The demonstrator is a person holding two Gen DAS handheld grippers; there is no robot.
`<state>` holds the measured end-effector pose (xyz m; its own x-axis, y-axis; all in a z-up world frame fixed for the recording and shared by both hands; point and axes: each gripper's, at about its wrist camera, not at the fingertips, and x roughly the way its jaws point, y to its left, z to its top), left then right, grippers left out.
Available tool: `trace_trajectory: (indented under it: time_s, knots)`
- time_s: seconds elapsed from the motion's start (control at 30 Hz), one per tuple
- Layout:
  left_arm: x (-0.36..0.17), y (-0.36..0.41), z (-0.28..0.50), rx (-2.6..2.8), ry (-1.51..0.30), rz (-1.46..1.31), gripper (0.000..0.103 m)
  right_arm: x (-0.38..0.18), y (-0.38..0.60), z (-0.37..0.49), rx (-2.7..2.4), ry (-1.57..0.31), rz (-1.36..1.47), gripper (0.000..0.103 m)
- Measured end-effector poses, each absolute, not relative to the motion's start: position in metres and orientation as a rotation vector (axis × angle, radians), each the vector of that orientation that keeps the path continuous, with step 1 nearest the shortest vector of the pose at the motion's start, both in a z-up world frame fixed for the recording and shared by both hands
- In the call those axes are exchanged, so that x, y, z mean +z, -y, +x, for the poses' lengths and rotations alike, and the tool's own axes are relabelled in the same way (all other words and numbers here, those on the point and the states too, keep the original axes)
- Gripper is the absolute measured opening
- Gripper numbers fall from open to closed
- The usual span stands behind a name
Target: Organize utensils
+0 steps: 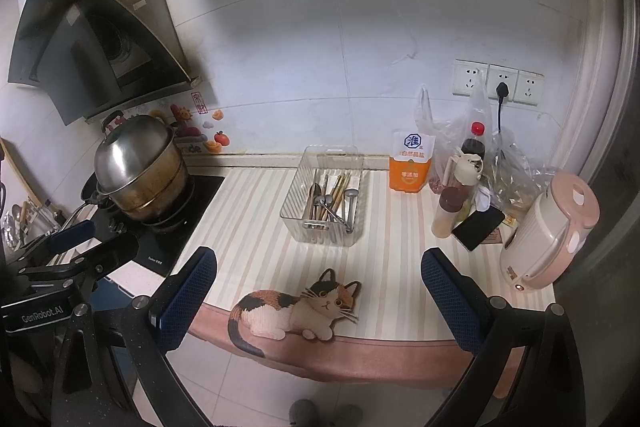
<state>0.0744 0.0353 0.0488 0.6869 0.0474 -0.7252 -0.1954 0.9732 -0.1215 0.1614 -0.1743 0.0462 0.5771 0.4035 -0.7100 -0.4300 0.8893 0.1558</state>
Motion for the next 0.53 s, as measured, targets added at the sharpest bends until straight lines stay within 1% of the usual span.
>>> trace_trajectory:
  time_s: [0.53]
  knots:
    - [0.0546,-0.0326,0.0764,0.122,-0.794,-0.203,0.103,0.047,0.1788,0.1601,0.484,-0.819,-0.031,0.103]
